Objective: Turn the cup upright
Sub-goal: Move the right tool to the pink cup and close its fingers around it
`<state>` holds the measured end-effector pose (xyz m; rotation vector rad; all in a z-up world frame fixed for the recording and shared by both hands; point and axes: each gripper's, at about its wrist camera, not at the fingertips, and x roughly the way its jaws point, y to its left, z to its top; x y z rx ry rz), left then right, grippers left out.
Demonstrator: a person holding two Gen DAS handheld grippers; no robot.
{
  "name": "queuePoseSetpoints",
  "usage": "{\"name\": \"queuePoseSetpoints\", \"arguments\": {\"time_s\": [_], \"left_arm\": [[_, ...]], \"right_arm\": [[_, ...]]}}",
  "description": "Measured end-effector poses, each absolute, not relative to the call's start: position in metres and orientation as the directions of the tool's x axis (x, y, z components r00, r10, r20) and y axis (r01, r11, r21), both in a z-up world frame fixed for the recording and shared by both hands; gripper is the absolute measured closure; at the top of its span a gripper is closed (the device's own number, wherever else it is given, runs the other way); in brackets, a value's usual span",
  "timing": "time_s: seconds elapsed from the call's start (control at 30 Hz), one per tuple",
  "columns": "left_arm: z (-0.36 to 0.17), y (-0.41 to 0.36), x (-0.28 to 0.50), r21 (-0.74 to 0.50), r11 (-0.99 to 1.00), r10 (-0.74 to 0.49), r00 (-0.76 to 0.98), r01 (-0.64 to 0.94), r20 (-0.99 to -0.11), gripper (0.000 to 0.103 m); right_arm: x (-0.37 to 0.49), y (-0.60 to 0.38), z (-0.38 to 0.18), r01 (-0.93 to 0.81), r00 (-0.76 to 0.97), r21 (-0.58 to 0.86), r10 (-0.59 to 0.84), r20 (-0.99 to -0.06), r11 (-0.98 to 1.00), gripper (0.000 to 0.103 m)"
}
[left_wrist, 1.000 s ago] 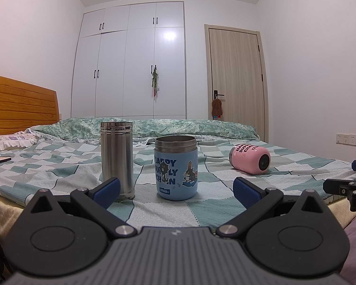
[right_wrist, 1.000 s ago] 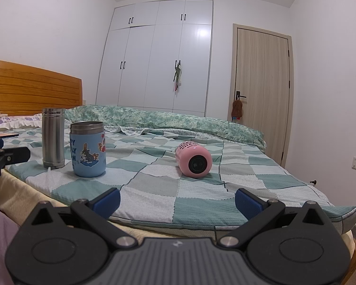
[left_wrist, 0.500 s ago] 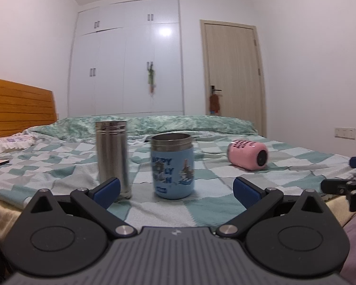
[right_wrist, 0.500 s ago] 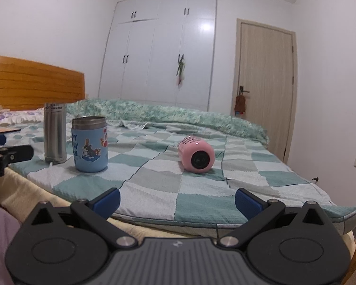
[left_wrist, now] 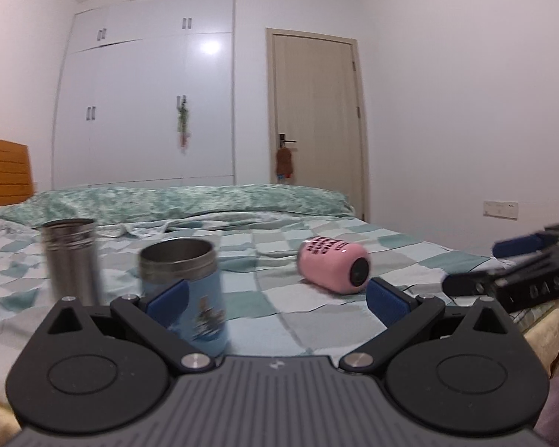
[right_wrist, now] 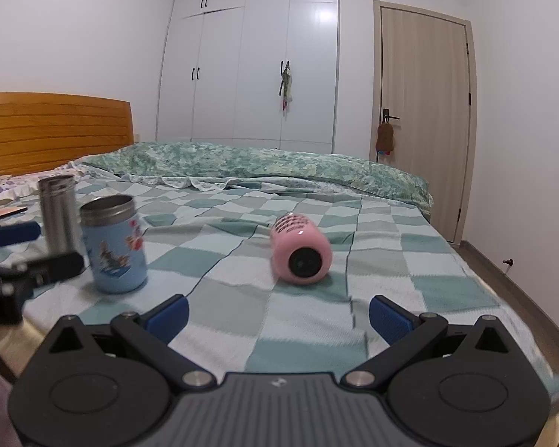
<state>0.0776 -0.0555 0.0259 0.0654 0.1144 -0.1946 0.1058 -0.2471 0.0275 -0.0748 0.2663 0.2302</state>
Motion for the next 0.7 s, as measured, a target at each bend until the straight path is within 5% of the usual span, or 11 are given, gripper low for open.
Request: {"name": "queuePoseSetpoints", "arguments": {"time_s": [0.7], "left_arm": [[0.026,-0.119,0.223,0.048,0.952,-0.276,0.916,0.302,-0.29,0.0]], "right_arm": [[0.271,-0.256,0.079,-0.326,0.853,-0.056,0.268,-0.447,0.944,0.0]]}}
